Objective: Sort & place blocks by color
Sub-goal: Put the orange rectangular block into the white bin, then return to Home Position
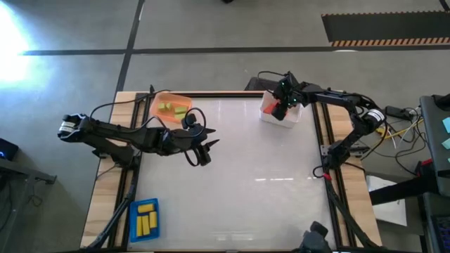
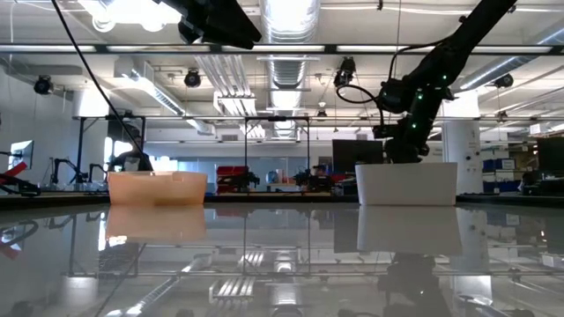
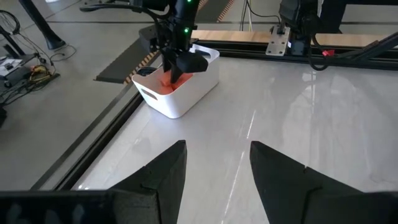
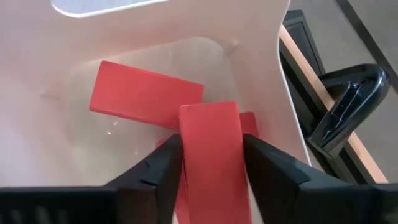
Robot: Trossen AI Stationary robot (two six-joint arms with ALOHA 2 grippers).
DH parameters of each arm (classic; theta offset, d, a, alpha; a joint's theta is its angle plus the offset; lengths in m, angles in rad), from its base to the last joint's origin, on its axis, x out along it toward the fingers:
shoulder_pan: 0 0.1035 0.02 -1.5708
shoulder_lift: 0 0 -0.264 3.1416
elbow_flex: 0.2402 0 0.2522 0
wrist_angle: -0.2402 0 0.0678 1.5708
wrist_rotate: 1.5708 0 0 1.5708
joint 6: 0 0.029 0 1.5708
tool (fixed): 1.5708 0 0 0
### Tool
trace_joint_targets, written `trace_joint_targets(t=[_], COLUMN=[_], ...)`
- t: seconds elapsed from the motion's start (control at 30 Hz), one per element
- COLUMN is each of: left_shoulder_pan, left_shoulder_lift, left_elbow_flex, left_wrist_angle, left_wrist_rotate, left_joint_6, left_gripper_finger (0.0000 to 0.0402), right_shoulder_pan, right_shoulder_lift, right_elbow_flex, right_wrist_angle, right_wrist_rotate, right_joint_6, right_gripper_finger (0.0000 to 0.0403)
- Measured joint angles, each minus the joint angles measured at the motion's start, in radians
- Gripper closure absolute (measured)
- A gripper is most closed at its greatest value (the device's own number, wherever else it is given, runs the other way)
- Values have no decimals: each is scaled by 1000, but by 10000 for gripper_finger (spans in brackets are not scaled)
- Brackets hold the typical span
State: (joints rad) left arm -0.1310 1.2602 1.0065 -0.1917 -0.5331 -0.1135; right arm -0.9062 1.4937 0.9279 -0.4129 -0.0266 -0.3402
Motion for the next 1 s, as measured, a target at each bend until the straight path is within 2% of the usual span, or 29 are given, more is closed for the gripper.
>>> trace_joint_targets(t=[0.13, 0.3, 0.57, 0.63, 0.77, 0.87, 1.0], left_shoulder_pan=[0, -9, -74, -91, -104, -105, -105], left_shoulder_lift=[0, -5, -73, -109, -209, -307, -458], left_elbow_flex=[0, 0, -30, -73, -186, -282, -405], left_wrist_angle=[0, -20, -129, -124, -50, 21, 64], left_wrist_rotate=[0, 5, 16, 62, 189, 202, 205], left_joint_6=[0, 36, 153, 206, 254, 260, 258], left_gripper_finger=[240, 240, 240, 240, 240, 240, 240], right_shoulder_pan=[0, 6, 145, 211, 361, 462, 561], right_shoulder_lift=[0, -35, -262, -335, -489, -603, -742], right_elbow_flex=[0, 0, -6, -29, -159, -290, -441], right_wrist_angle=[3, -2, 8, 46, 227, 393, 528], right_wrist_rotate=[0, 0, 0, -2, -60, -153, -167], right_joint_6=[20, 61, 124, 131, 91, 46, 3], right_gripper_finger=[202, 191, 225, 236, 259, 276, 302])
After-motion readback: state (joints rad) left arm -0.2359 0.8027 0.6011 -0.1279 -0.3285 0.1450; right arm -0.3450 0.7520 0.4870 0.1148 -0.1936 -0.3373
